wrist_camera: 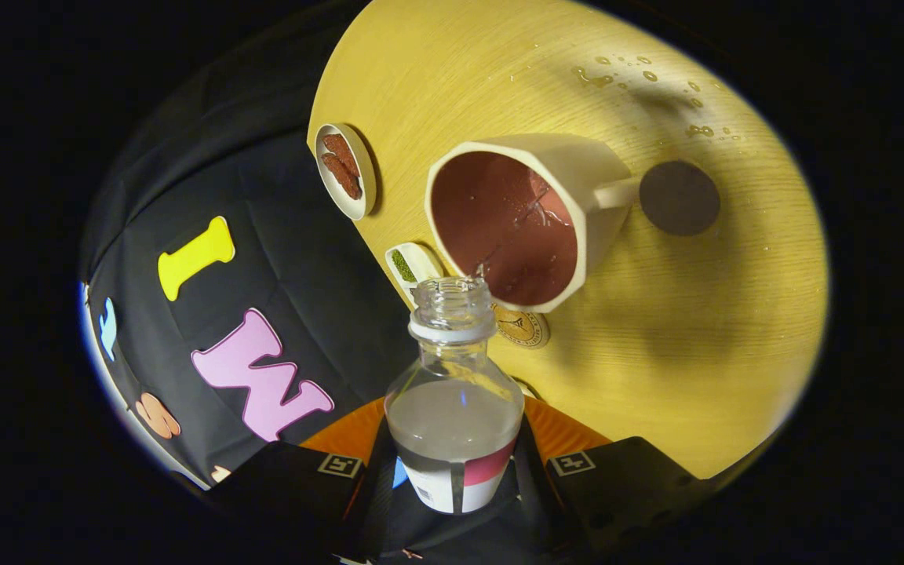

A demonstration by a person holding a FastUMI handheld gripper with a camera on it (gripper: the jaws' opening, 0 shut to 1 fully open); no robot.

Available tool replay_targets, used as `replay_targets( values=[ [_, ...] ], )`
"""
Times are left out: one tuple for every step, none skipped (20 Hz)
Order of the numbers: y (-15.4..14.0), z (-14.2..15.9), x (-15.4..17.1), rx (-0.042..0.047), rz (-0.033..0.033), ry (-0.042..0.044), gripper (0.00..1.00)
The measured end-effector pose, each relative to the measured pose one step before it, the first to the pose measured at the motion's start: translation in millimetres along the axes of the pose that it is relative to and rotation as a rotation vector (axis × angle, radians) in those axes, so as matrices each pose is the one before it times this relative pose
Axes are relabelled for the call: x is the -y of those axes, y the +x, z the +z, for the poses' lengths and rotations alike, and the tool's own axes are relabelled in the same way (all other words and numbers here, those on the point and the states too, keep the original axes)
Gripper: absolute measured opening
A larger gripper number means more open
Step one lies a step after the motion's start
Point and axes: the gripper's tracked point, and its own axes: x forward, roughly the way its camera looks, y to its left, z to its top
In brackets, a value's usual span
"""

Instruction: Take the bottle from table, then pour the juice into the cup, finally place the bottle on the coaster

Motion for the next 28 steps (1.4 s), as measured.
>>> replay_targets(
  values=[
    [0.83,0.31,-1.5,-0.00346,-0.00221,0.01639,0.71],
    [-0.38,-0.23,-1.56,-0.00289,-0.00109,0.01679,0.71],
    [0.47,-0.57,0.08,-0.00493,-0.00618,0.01483,0.71],
    [0.63,-0.18,1.35,-0.00409,-0.01081,0.00665,0.71],
    [0.4,0.98,-0.11,-0.00264,-0.00068,0.00787,0.71],
    [-0.6,-0.48,-2.02,-0.00421,0.00323,0.01661,0.71],
    [-1.06,0.84,-1.46,-0.00036,0.0048,0.02088,0.71],
    [-0.63,0.65,-0.96,0.00094,0.0064,0.02015,0.72],
    [-0.65,0.82,-0.61,0.00058,0.00126,0.01949,0.71],
    [-0.2,0.77,-0.79,0.00319,0.00162,0.02105,0.71],
    [0.15,1.53,-1.59,0.00017,0.00477,0.0272,0.71],
    [-0.06,1.33,-2.3,-0.00007,0.00651,0.02985,0.71],
    [0.0,2.14,-1.39,0.00175,0.00534,0.02424,0.71],
    [-1.06,0.47,-1.72,-0.0015,0.00087,0.0149,0.71],
    [-1.86,0.44,-1.29,-0.00401,-0.00034,0.00958,0.71],
    [-0.08,0.08,-0.56,-0.00444,-0.00201,0.01164,0.71],
    [0.04,-0.33,0.4,-0.00773,-0.00987,0.0106,0.71],
    [0.67,-1.74,0.66,-0.0084,-0.01257,0.00846,0.71],
    [-0.58,-1.68,1.04,-0.01085,-0.01231,0.00579,0.71],
    [-0.92,-1.74,0.36,-0.00843,-0.00352,0.00491,0.71],
    [-0.82,-1.2,-0.59,-0.00703,-0.00067,0.00886,0.71],
    [-1.01,0.99,-1.45,-0.00401,0.00131,0.00676,0.71],
    [-1.66,0.53,-2.03,-0.00192,0.0041,0.00843,0.71],
    [-1.96,-1.09,-2.11,-0.00463,0.00247,0.01315,0.71],
    [-1.86,0.24,-2.98,-0.00416,0.0044,0.01706,0.71],
    [-0.15,0.25,-2.38,-0.00149,0.00449,0.01653,0.71],
    [-0.81,0.39,-1.02,-0.00022,-0.00521,0.01235,0.71],
    [-1.6,-0.38,-1.49,-0.00225,-0.00743,0.00588,0.71]
  ],
)
